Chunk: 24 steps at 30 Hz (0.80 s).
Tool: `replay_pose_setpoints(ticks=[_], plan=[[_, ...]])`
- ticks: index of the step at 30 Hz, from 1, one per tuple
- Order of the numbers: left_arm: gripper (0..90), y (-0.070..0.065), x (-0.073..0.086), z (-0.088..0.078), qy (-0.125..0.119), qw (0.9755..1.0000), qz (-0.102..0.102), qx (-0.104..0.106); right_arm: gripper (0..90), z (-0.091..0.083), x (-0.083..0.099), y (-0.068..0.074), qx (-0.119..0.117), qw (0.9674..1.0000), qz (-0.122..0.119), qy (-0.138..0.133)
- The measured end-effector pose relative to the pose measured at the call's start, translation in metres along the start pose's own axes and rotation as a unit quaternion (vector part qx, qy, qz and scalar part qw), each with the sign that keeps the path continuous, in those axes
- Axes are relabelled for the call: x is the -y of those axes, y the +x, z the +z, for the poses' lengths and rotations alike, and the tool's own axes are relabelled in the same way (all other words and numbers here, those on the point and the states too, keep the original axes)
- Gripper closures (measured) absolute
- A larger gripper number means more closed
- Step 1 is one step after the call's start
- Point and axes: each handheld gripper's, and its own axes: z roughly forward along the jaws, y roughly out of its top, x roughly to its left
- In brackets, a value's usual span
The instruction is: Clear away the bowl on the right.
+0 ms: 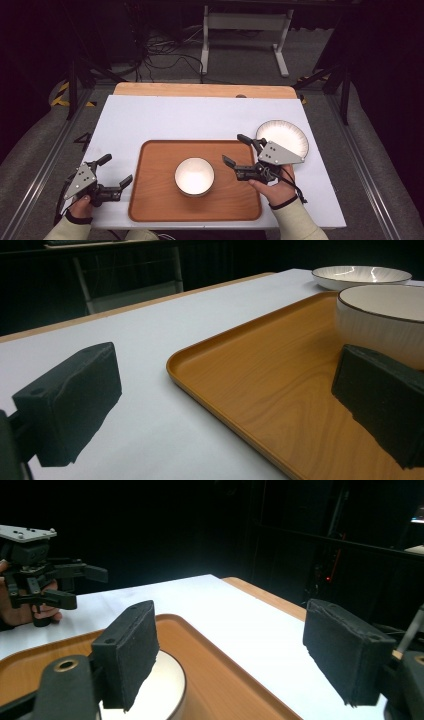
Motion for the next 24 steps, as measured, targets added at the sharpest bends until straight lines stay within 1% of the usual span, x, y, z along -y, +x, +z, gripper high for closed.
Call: replay_pose_setpoints(ticks=[10, 13, 19, 21, 24], plan=[[0.3, 0.000, 0.000, 0.000, -0.002, 1.0000, 0.000, 0.000, 20.6, -0.019, 0.002, -0.010, 0.025, 0.9997, 0.004, -0.002], [0.3, 0.000, 0.000, 0.000, -0.001, 1.0000, 0.000, 0.000, 20.6, -0.024, 0.004, -0.013, 0.029, 0.9995, 0.006, -0.002], [0.3, 0.000, 0.000, 0.000, -0.002, 1.0000, -0.001, 0.000, 20.6, -0.035, 0.008, -0.019, 0.048, 0.9988, 0.006, -0.001], [0.3, 0.000, 0.000, 0.000, -0.001, 1.0000, 0.000, 0.000, 20.5, -0.037, 0.011, -0.021, 0.051, 0.9986, 0.014, -0.003], [0.3, 0.000, 0.000, 0.000, -0.002, 1.0000, 0.000, 0.000, 20.6, -0.041, 0.016, -0.023, 0.061, 0.9979, 0.021, 0.001]])
